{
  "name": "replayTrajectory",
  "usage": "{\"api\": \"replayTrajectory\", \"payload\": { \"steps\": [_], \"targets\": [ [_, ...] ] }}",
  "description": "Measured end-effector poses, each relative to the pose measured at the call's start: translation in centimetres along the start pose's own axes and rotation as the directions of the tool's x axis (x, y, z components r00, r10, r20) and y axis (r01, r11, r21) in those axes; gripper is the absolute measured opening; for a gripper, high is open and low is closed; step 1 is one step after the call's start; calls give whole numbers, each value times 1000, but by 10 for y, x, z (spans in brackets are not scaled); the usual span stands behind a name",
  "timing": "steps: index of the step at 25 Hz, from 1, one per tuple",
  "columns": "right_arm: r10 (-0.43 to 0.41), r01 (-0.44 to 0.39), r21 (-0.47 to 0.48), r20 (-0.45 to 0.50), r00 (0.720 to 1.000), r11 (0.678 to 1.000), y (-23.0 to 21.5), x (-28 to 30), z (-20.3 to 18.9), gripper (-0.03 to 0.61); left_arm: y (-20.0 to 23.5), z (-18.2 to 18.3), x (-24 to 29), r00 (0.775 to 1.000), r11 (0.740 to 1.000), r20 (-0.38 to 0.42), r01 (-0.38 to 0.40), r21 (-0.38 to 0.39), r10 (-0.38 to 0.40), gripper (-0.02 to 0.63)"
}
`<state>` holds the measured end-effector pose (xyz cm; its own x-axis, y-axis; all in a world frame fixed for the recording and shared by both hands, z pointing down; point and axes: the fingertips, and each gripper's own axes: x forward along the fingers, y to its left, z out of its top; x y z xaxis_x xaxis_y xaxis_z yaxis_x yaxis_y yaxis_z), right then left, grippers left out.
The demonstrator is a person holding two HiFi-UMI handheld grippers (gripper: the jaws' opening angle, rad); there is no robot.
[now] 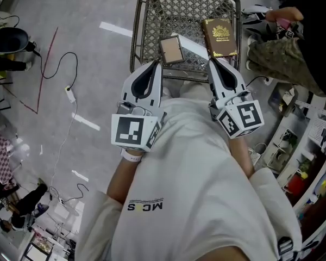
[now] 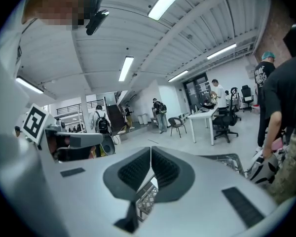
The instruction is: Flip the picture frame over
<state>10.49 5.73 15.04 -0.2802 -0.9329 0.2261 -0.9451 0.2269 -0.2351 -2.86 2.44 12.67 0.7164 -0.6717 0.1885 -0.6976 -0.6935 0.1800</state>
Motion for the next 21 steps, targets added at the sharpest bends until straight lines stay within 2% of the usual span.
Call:
{"api": "replayTrajectory", "payload": {
  "steps": [3, 7, 14, 21],
  "targets": [
    [-4, 4, -15, 4, 1000, 1000, 3, -4, 1, 23, -3, 2, -6, 1000, 1000, 3, 2, 0, -2, 21],
    [-20, 21, -87, 8, 1000, 996, 13, -4, 2, 22, -1, 1, -12, 1000, 1000, 6, 5, -9, -5, 20],
    [4, -4, -13, 5, 1000, 1000, 23, -12, 1, 21, -14, 1, -21, 999, 999, 14, 35, -16, -35, 20],
    [-7, 7, -10, 3, 1000, 1000, 26, -6, 1, 21, -4, -6, -23, 999, 998, -5, 35, -43, -36, 20]
  ]
}}
